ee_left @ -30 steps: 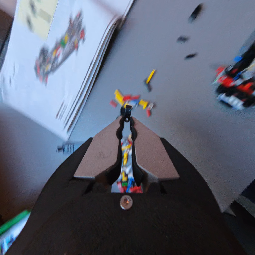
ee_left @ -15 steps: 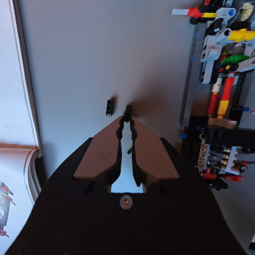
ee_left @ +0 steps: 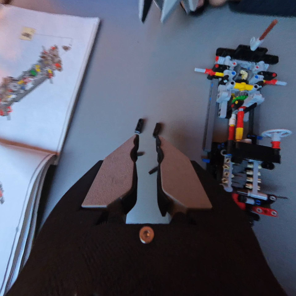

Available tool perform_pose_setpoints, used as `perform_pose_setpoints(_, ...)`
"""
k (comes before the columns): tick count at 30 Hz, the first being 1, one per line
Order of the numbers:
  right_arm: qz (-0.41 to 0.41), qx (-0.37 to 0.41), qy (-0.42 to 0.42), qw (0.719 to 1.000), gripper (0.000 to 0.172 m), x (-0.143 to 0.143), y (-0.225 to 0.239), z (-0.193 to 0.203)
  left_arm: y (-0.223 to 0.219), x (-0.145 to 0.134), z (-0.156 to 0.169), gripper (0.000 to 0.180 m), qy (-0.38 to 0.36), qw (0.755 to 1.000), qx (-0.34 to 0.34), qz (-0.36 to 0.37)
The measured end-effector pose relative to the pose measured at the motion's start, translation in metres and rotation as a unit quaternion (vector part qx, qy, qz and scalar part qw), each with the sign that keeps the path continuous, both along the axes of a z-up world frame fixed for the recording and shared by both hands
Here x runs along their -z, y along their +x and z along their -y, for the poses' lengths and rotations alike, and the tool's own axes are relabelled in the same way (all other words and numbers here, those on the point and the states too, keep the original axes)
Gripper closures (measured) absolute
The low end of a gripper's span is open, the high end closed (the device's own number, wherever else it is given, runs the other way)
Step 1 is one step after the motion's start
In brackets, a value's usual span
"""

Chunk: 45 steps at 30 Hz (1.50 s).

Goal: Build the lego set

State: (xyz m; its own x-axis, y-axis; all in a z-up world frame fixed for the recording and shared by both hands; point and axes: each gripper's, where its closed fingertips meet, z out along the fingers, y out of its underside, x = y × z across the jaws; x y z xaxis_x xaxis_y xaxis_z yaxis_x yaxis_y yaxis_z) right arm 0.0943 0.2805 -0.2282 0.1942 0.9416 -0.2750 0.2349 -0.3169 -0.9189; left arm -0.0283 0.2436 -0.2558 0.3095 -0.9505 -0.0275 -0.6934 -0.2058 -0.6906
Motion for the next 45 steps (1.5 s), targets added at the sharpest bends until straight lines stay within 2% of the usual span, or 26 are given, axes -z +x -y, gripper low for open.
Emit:
perform_pose_setpoints(4,-0.002,-0.007,-0.005,1.0,0.149,0.0,-0.003,0.001,-0.01,-0.02,-0.027,0.167,0.094,0.991,-0.061,0.079)
perform_pose_setpoints(7,0.003,-0.013,-0.007,1.0,0.148,0.002,-0.006,0.002,-0.022,-0.021,-0.034,0.165,0.089,0.986,-0.106,0.097)
perform_pose_setpoints(9,0.006,-0.017,-0.009,1.0,0.148,0.003,-0.007,0.002,-0.022,-0.023,-0.034,0.168,0.071,0.979,-0.124,0.142)
perform_pose_setpoints(11,0.002,-0.02,-0.013,1.0,0.148,0.002,-0.007,0.002,-0.019,-0.02,-0.029,0.168,0.052,0.977,-0.122,0.166)
perform_pose_setpoints(14,-0.016,-0.021,-0.024,0.999,0.148,-0.002,-0.005,0.001,-0.02,-0.01,-0.026,0.168,0.064,0.983,-0.11,0.132)
perform_pose_setpoints(20,-0.049,-0.023,-0.048,0.997,0.147,-0.009,-0.002,-0.004,-0.013,-0.006,-0.016,0.168,0.055,0.988,-0.08,0.12)
perform_pose_setpoints(31,-0.036,-0.025,-0.041,0.998,0.147,-0.006,-0.005,-0.002,-0.015,-0.002,-0.016,0.17,0.067,0.99,-0.078,0.095)
perform_pose_setpoints(36,-0.032,-0.028,-0.04,0.998,0.147,-0.006,-0.007,-0.002,-0.009,0.007,-0.007,0.165,0.031,0.994,-0.059,0.084)
perform_pose_setpoints(45,-0.025,-0.036,-0.038,0.998,0.147,-0.004,-0.01,0.001,0.002,0.011,-0.001,0.166,0.042,0.996,-0.045,0.067)
